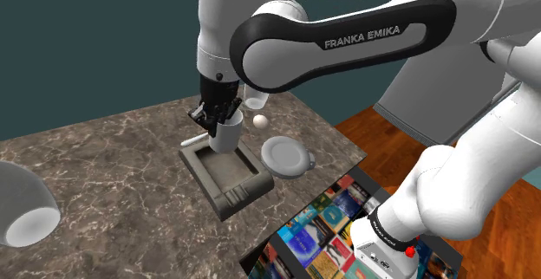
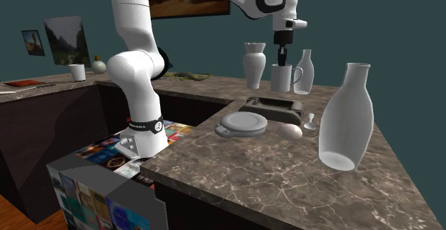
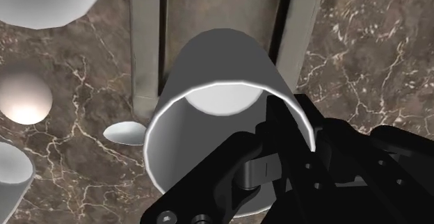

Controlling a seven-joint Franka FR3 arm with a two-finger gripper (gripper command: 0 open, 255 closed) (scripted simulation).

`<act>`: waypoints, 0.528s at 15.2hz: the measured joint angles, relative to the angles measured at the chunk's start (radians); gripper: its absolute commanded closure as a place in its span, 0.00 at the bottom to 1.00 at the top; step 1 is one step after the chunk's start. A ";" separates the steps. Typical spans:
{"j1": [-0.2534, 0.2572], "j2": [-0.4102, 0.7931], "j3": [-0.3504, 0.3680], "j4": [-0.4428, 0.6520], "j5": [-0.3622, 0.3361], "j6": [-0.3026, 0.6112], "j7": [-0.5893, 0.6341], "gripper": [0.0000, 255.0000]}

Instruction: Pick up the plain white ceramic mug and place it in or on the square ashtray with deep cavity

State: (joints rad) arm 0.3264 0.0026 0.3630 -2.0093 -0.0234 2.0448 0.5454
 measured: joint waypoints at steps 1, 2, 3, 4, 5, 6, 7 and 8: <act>0.000 0.003 0.000 -0.012 -0.001 0.015 0.001 1.00; 0.000 0.009 0.000 -0.018 -0.004 0.027 0.002 1.00; -0.001 0.015 -0.001 -0.027 -0.007 0.041 0.003 1.00; 0.000 0.018 0.000 -0.038 -0.008 0.054 0.005 1.00; 0.000 0.021 0.000 -0.048 -0.010 0.067 0.006 1.00; 0.001 0.026 0.000 -0.055 -0.012 0.080 0.008 1.00; 0.000 0.031 0.000 -0.065 -0.014 0.094 0.009 1.00; 0.001 0.038 0.000 -0.069 -0.018 0.105 0.013 1.00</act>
State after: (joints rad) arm 0.3276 0.0411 0.3633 -2.0786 -0.0413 2.1497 0.5582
